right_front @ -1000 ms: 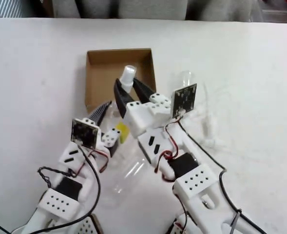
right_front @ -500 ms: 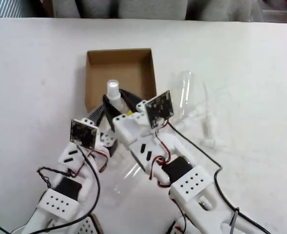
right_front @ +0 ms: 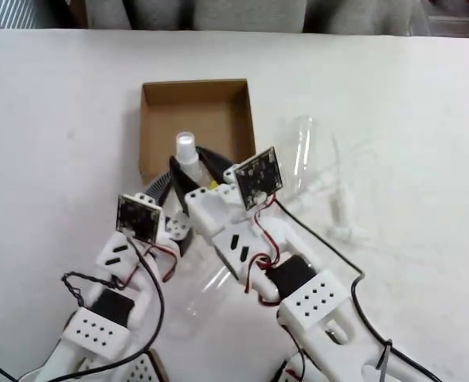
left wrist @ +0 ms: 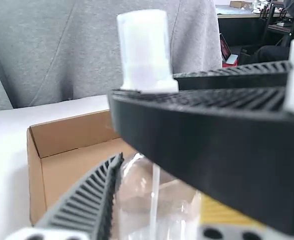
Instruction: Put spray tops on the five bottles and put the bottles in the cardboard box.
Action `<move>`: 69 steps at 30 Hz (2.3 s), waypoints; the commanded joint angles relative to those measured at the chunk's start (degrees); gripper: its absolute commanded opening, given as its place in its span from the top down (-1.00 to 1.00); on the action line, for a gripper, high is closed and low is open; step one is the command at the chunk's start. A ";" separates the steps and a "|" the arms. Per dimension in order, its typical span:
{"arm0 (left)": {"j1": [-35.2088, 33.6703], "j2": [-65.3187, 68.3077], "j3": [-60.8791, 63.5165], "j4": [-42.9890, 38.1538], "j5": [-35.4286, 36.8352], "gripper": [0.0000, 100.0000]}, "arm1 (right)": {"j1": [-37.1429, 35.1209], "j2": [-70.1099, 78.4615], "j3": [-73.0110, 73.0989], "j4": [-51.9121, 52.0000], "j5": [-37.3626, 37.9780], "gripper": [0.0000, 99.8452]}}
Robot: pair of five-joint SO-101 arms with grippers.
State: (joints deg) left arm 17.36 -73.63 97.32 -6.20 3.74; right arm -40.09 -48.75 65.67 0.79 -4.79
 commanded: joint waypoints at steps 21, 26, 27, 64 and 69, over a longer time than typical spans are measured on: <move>-0.84 -1.45 -0.09 -0.18 0.44 0.80 | -0.22 -6.99 -0.70 6.73 0.70 0.97; -0.84 -1.45 -0.09 -0.18 0.44 0.80 | -0.40 -6.11 -0.70 6.73 0.70 0.97; -0.84 -1.45 -0.09 -0.18 0.44 0.80 | -0.40 -5.85 -0.70 6.64 0.70 0.97; -0.75 -1.45 -0.09 -0.09 0.44 0.80 | -0.31 -0.92 -2.81 7.69 0.62 0.53; -0.84 -1.45 -0.09 -0.09 0.44 0.80 | -0.31 -0.92 -2.90 7.60 0.18 0.49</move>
State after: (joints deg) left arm 16.75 -73.63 97.32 -6.20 3.56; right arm -40.09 -49.01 64.53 8.09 -4.79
